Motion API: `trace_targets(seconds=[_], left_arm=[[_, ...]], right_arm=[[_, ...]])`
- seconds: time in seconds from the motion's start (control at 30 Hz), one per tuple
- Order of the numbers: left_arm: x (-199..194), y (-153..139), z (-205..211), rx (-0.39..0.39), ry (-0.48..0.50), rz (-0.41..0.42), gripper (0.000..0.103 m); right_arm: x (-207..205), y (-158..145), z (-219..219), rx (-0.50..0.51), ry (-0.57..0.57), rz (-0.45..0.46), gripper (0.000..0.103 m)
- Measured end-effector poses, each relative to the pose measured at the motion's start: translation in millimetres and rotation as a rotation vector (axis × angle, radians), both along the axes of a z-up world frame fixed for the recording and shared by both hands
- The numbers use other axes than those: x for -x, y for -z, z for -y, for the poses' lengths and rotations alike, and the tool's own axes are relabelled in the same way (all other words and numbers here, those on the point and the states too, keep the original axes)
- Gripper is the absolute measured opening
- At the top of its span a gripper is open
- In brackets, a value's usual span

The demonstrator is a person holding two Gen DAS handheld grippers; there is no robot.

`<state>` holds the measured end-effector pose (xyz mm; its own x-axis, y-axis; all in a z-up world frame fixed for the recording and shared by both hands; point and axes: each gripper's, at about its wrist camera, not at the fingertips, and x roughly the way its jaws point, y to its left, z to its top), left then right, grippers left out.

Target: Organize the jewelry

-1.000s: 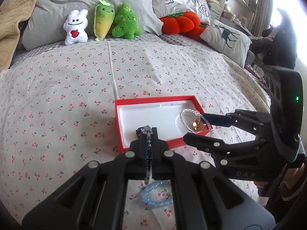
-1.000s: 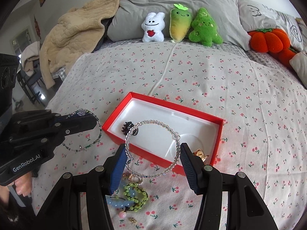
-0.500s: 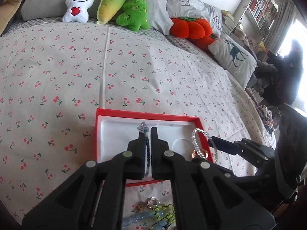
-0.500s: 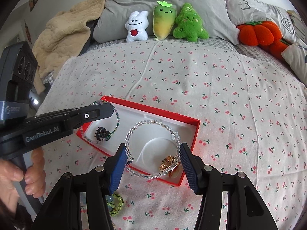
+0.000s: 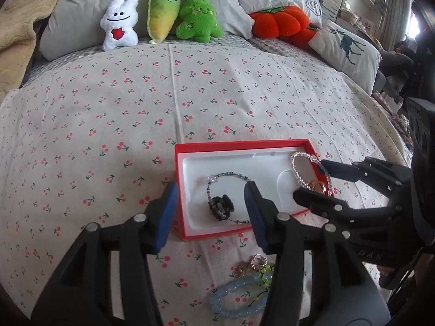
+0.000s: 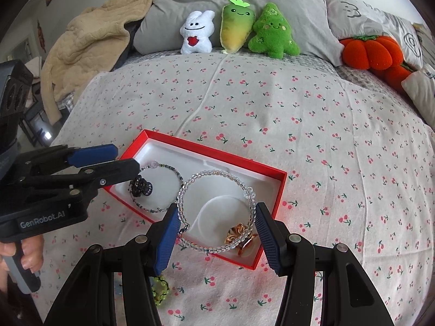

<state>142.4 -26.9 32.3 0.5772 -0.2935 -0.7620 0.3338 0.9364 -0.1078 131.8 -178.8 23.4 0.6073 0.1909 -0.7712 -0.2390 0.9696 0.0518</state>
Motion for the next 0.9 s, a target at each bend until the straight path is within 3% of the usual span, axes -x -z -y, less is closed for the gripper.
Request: trace_targets(seconds=[0.13, 0.3, 0.4, 0.5, 0.9], left_arm=[[9, 0, -10, -0.079, -0.046, 0.013, 0.057], [18, 10, -23, -0.118, -0.091, -0.027, 0.06], [21, 16, -29, -0.14, -0.13, -0.058, 0.073], [25, 20, -36, -0.143, -0.153, -0.089, 0.076], [49, 29, -45, -0.111, -0.188, -0.195, 0.081]], right_arm=[[-4, -1, -5, 0.015, 0.003, 0.005, 0.056], [-10, 1, -12, 0.032, 0.003, 0.009, 0.058], [-8, 0, -14, 0.023, -0.001, 0.008, 0.07], [-2, -6, -12, 0.026, 0.008, 0.021, 0.076], [38, -10, 9, -0.009, 0.069, -0.027, 0.076]])
